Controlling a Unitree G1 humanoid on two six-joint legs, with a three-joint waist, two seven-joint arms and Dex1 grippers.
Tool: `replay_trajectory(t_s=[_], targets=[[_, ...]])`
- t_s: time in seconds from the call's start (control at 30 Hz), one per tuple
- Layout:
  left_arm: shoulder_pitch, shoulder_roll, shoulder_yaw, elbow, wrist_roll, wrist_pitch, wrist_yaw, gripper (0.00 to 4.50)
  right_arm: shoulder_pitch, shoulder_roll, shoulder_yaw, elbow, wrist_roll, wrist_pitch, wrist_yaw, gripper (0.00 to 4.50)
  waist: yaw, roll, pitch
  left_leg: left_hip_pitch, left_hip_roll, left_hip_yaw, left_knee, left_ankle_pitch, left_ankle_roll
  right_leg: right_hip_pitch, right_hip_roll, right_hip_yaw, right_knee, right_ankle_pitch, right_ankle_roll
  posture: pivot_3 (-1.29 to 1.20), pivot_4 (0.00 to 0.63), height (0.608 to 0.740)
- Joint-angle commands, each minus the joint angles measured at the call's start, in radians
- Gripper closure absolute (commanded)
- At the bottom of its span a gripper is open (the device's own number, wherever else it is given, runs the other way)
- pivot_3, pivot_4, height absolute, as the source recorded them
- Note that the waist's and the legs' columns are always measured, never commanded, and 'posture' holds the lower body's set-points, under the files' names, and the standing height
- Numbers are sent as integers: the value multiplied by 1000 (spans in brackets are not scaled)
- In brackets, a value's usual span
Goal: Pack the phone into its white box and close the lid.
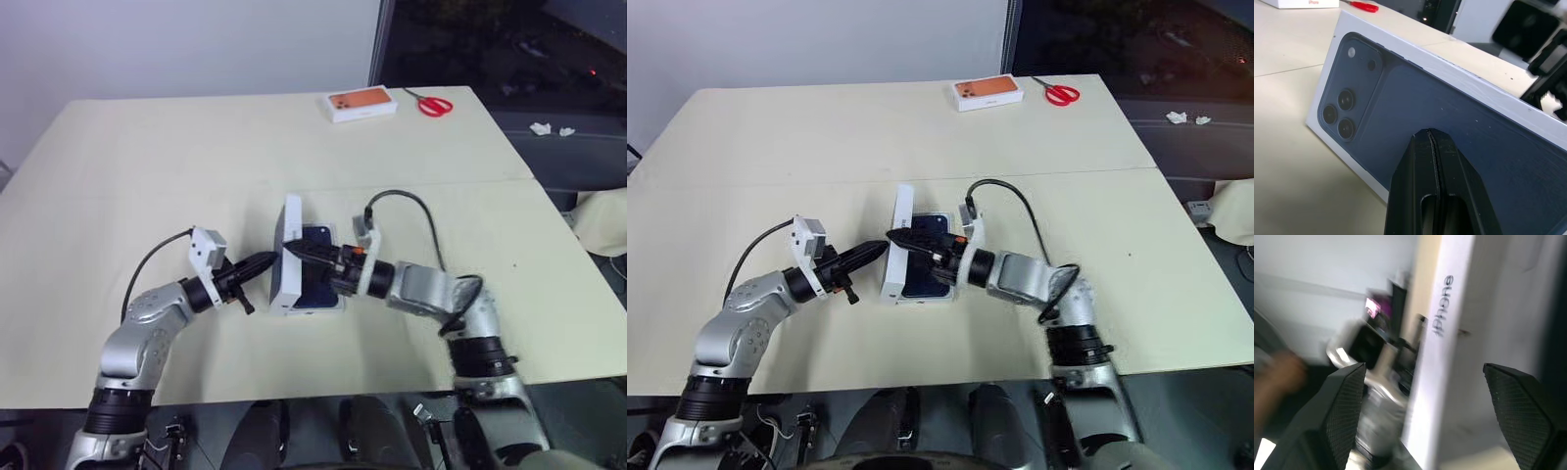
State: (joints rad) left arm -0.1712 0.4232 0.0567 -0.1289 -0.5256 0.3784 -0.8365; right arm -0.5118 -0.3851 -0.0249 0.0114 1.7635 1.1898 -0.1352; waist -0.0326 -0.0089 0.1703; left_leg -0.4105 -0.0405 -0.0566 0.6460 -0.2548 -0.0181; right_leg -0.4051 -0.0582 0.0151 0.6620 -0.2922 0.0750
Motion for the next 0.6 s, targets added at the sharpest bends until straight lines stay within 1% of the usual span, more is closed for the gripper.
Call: replay_trajectory(t_s=[0.03, 0.1, 0.2, 0.23, 0.33, 0.4, 0.5, 0.6], targets=[[-14, -13, -12, -5, 9, -27, -1, 4500, -75, -204, -28, -64, -169, 78, 272, 781, 12, 1, 1, 0, 0, 0, 0, 0, 0, 0, 0, 0, -1, 0, 0, 0, 150, 740], [-23, -28, -23, 7, 12, -28, 1, 4500, -85, -313, 33, -104, -330, 51, 430, 781, 16, 0, 2, 0, 0, 0, 0, -1, 1, 0, 1, 0, -2, 0, 0, 0, 150, 740], [-51, -58, -45, 37, 14, -25, -5, 4500, -97, -420, 136, -148, -541, -11, 627, 781, 19, 0, 2, 0, 2, -1, -1, -1, 2, 0, 2, -1, -2, 0, 0, 0, 150, 740], [-60, -65, -50, 46, 13, -24, -6, 4500, -100, -438, 162, -155, -596, -33, 674, 781, 19, 0, 2, 0, 2, -1, 0, -1, 2, 0, 2, -1, -2, 0, 0, 0, 150, 740], [-118, -107, -85, 84, 34, -39, -1, 4500, -120, -408, 165, -117, -670, -67, 741, 781, 21, -1, 3, 0, 2, 0, 1, -1, 2, 1, 2, -1, -2, 0, 1, 0, 150, 740], [-138, -123, -95, 87, 37, -36, 3, 4500, -128, -401, 197, -117, -766, -117, 776, 781, 21, -2, 3, 0, 2, 0, 1, -1, 2, 1, 2, -1, -2, 0, 1, 0, 150, 740], [-126, -112, -68, 66, 24, -19, 7, 4500, -130, -411, 258, -114, -940, -230, 822, 781, 20, -2, 3, 0, 1, 0, 1, -1, 2, 1, 2, 0, -3, 0, 1, 0, 150, 740], [-93, -72, -25, 26, -1, 8, 7, 4500, -130, -386, 249, -98, -1006, -274, 855, 781, 19, -2, 3, 0, 1, 0, 0, -1, 2, 0, 2, 0, -3, 0, 1, 0, 150, 740]])
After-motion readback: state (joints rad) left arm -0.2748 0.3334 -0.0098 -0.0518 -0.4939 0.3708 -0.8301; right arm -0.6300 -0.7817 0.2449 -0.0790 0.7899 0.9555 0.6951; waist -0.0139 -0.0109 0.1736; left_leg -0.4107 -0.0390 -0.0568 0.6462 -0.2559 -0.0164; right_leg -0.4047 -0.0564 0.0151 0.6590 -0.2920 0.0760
